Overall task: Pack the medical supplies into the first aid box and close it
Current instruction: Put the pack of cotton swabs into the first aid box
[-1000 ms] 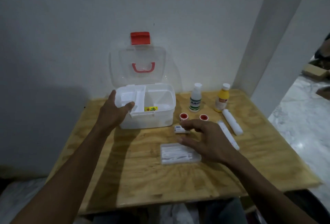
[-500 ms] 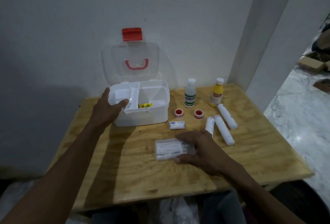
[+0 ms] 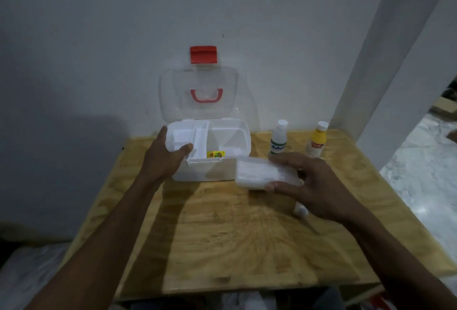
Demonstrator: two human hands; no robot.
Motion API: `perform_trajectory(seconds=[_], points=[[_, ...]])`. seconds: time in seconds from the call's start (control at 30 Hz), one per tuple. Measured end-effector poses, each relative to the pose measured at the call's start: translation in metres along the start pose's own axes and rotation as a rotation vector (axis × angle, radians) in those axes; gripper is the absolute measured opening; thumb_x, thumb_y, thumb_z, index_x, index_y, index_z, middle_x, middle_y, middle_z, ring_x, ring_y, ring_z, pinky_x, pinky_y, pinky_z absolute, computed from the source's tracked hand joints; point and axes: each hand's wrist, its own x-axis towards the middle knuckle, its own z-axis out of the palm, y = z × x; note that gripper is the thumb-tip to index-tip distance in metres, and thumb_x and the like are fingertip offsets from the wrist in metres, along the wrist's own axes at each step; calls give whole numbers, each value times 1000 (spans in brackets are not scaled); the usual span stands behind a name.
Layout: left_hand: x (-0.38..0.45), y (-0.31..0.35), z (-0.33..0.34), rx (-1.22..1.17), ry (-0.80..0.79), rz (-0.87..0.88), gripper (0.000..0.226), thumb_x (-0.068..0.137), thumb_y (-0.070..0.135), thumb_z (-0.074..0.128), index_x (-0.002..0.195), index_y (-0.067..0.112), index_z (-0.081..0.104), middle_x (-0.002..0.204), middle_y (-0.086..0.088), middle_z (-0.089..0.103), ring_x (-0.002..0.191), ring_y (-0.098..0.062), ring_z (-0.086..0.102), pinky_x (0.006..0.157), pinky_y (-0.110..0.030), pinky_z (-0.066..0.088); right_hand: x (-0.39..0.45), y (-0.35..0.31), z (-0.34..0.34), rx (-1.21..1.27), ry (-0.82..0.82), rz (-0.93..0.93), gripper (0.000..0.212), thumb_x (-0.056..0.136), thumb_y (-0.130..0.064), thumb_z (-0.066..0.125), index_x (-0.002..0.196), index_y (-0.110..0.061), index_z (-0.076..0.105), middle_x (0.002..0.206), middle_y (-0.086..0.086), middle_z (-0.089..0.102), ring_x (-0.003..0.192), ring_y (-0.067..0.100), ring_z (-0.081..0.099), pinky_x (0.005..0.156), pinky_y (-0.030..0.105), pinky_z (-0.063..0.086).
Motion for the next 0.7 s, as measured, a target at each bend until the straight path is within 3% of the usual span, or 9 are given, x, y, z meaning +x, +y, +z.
perform_trajectory(seconds=[0.17,0.27,0.33,0.5,0.7], points=[[-3,4,3,-27,19,-14,69,87,37,69,145,24,35,145,-3,47,126,-30,49,95,-39,43,62,-15,-13,-145,96,-29,65,73,-49,78,130,-21,61,129,-2,62,113,12,56,91,28,47],[-1,2,1,-34,29,-7,66,85,39,70,141,28,38,141,0,51,123,-28,52,93,-38,44,101,-18,-4,-242,35,-38,65,77,-43,78,133,-15,59,133,4,60,114,15,53,87,23,37],[0,-1,1,-43,29,-5,64,84,40,70,140,30,39,135,5,53,119,-24,53,91,-35,43,120,-19,6,-285,-21,-28,67,77,-39,80,133,-11,58,133,8,59,116,21,54,89,24,38],[3,-5,1,-61,19,15,60,83,43,71,134,33,42,131,6,56,113,-22,56,90,-37,48,144,-26,30,-401,-85,-37,54,77,-29,81,121,-3,65,122,17,63,108,31,56,92,39,46],[4,-7,2,-80,27,39,59,83,42,71,134,33,42,129,6,57,104,-15,53,85,-32,47,159,-22,54,-580,-120,-66,63,82,-39,75,134,-10,55,131,12,58,116,28,50,96,42,43]])
